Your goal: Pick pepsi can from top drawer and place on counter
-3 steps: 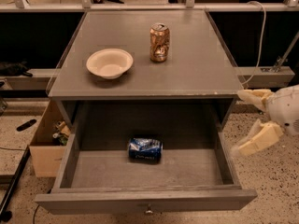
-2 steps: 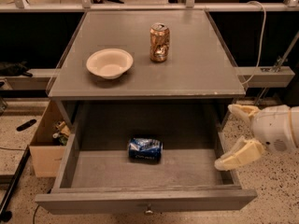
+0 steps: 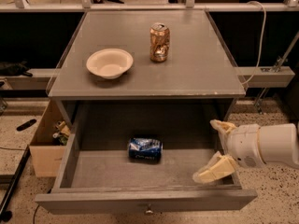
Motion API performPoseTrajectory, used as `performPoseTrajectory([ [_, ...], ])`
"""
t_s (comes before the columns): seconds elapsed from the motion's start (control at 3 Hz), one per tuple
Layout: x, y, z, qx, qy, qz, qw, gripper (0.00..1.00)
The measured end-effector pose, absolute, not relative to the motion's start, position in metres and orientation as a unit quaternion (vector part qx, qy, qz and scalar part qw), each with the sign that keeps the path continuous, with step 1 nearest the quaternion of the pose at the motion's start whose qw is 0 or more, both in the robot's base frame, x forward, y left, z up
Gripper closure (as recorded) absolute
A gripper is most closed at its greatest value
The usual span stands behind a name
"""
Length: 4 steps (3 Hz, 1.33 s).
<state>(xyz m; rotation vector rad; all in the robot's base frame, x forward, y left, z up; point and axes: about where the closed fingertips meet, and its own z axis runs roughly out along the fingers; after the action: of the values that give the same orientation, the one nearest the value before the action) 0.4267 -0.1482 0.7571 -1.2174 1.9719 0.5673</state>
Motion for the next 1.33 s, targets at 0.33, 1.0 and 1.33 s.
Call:
performPoseTrajectory([
  [0.33, 0.429, -0.123, 0.73, -0.486, 0.764, 0.23, 0.358, 0.0],
  [1.0, 0.443, -0.1, 0.7, -0.499, 0.76, 0.234, 0.345, 0.0],
  [1.33, 0.461, -0.091, 0.695, -0.498, 0.762, 0.234, 0.341, 0.0],
])
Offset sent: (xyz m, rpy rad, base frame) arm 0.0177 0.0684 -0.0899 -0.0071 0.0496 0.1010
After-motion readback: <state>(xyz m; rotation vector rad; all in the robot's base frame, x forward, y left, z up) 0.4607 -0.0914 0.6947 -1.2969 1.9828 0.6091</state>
